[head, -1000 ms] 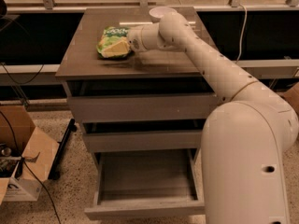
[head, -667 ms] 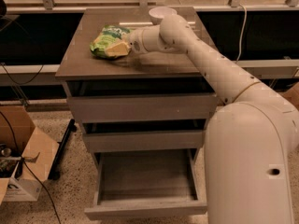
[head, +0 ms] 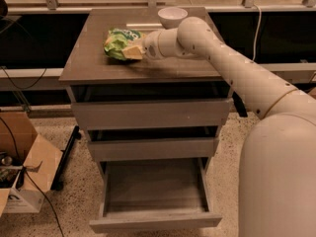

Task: Place green rice chip bag into bottom drawer

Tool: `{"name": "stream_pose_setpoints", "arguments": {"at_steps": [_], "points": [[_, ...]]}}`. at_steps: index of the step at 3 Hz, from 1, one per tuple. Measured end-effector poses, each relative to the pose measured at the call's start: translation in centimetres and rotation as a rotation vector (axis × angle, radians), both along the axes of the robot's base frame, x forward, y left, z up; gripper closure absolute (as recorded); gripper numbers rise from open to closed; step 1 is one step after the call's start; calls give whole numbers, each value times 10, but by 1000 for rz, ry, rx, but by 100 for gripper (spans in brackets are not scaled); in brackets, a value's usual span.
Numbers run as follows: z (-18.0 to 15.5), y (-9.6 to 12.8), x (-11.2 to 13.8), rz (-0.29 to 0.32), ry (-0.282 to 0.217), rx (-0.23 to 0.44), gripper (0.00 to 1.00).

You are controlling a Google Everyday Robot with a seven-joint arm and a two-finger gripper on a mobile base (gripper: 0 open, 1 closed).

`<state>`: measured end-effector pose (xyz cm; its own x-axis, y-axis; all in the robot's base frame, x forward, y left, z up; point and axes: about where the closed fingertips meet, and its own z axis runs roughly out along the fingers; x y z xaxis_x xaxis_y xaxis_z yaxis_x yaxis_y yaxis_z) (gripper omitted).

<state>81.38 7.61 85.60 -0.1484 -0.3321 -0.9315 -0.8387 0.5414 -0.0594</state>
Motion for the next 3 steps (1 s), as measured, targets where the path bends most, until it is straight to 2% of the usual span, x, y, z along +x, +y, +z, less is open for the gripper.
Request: {"name": "stream_pose_setpoints", "arguments": {"at_steps": [1, 2, 3], "points": [[26, -21, -37, -10, -50, 5, 100], [38, -46, -82, -4, -62, 24, 100], [3, -54, -149, 122, 9, 90, 100]]}}
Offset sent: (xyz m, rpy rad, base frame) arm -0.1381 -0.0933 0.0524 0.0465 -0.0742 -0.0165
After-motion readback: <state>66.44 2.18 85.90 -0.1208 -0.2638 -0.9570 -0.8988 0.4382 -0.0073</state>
